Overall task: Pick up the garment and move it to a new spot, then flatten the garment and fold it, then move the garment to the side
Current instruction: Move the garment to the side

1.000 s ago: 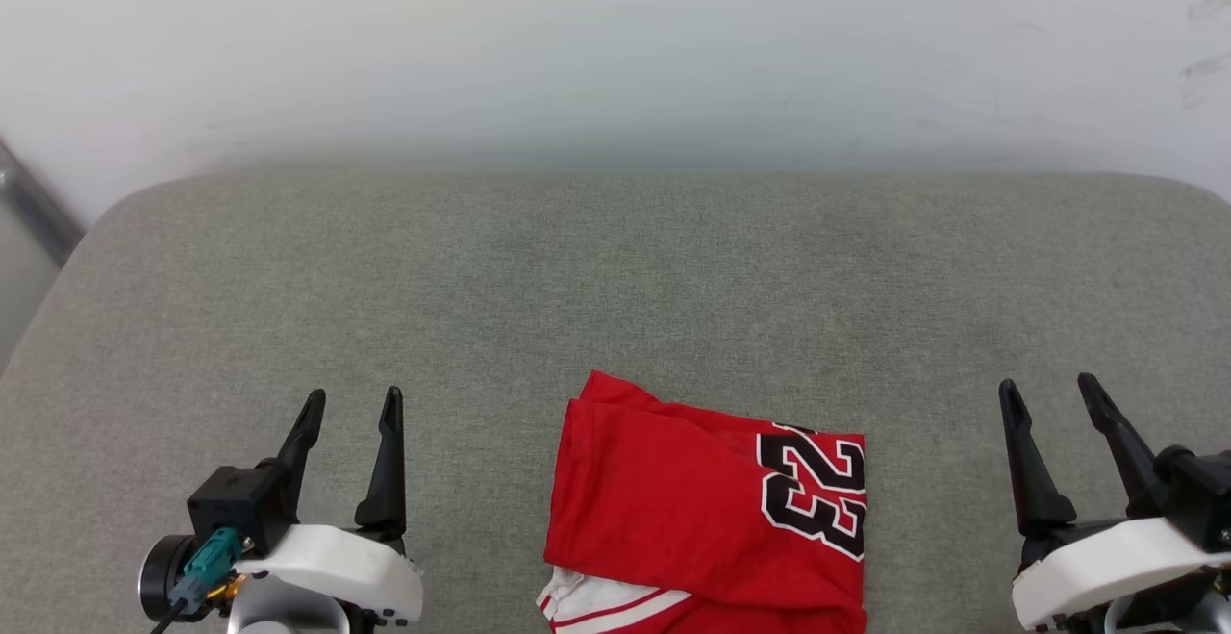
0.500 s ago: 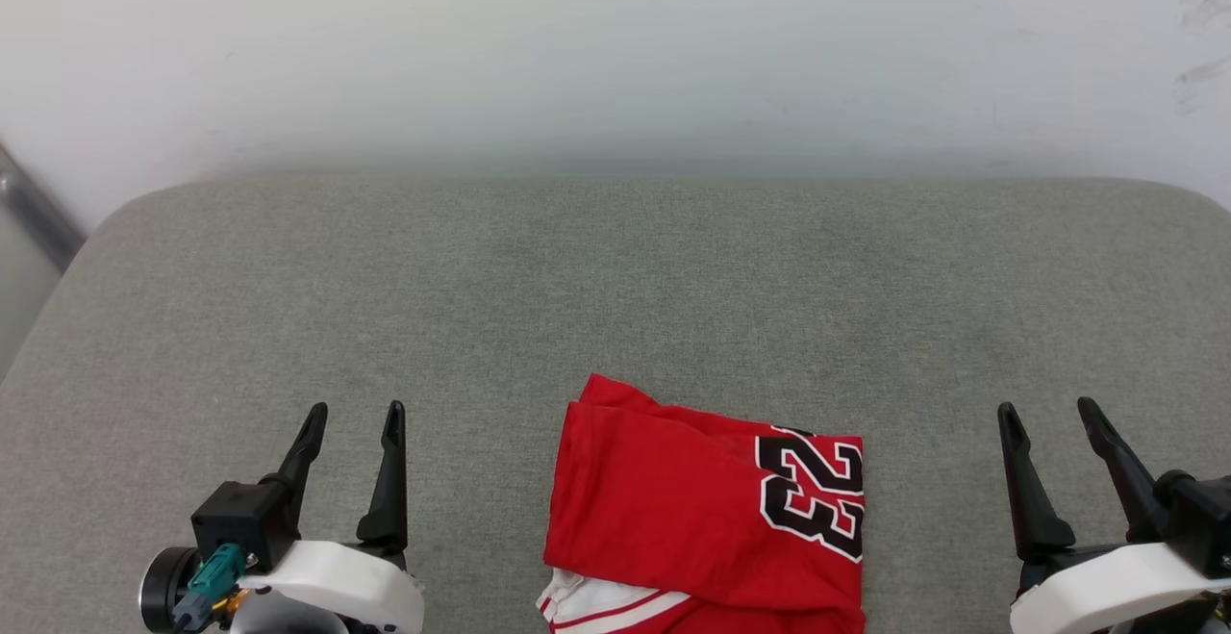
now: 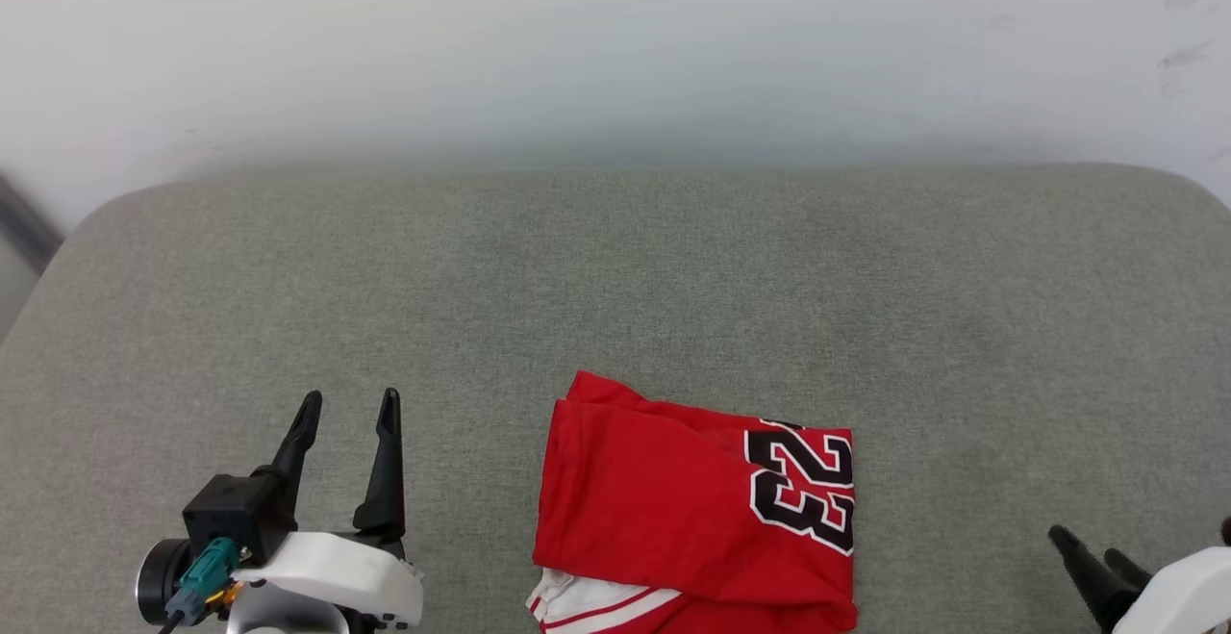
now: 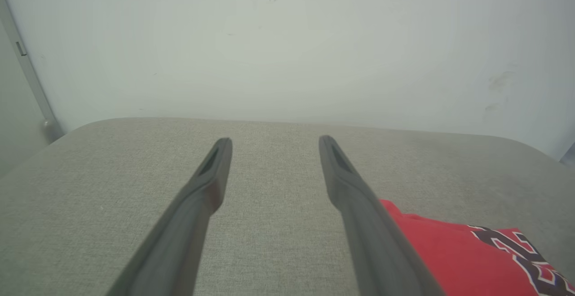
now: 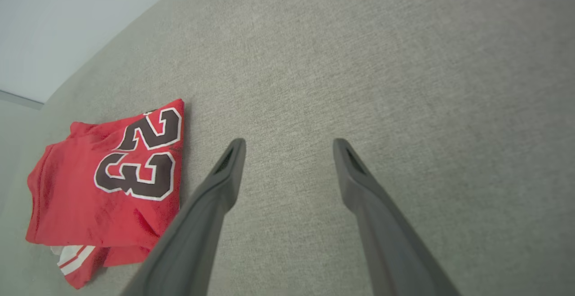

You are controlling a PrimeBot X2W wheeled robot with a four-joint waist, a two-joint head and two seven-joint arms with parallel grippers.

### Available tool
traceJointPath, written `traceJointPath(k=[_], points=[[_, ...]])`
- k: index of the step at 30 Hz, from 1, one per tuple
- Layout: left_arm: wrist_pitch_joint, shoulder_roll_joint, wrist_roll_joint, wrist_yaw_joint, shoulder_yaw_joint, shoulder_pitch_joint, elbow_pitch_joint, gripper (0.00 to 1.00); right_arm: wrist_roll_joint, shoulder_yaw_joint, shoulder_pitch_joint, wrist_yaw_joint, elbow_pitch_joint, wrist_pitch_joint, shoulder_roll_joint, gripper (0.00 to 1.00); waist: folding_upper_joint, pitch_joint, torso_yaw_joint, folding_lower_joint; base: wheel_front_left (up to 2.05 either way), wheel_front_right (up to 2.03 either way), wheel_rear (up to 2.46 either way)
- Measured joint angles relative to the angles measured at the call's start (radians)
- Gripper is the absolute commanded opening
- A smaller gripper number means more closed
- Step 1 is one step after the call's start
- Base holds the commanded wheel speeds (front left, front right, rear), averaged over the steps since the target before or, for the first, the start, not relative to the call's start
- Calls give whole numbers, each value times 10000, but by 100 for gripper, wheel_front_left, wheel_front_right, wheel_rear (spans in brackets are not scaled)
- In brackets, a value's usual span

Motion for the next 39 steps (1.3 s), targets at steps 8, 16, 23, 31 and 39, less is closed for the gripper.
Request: traceJointPath(k=[8,16,23,31,39], points=[[-4,-109,178,-199,109,-358,-75,100,1985,54,-1178,2,1273,2978,213,100,0,520,152,1,0,0,0],[-15,-397,401,-537,119,-862,27,100,3409,1001,-2228,2,2592,3411,497,100,0,1195,630,1,0,0,0],[-29,-541,606,-748,119,-1057,276,100,3960,1837,-2810,10,3459,3035,502,39,0,1447,1008,1,0,0,0],[-29,-635,690,-859,136,-1011,454,100,3756,2987,-2987,4,3346,2253,-86,0,0,1183,944,1,0,0,0],[-29,-633,777,-825,299,-574,337,100,1093,4073,-3346,4,3089,1676,-1423,0,0,844,152,1,0,0,0]])
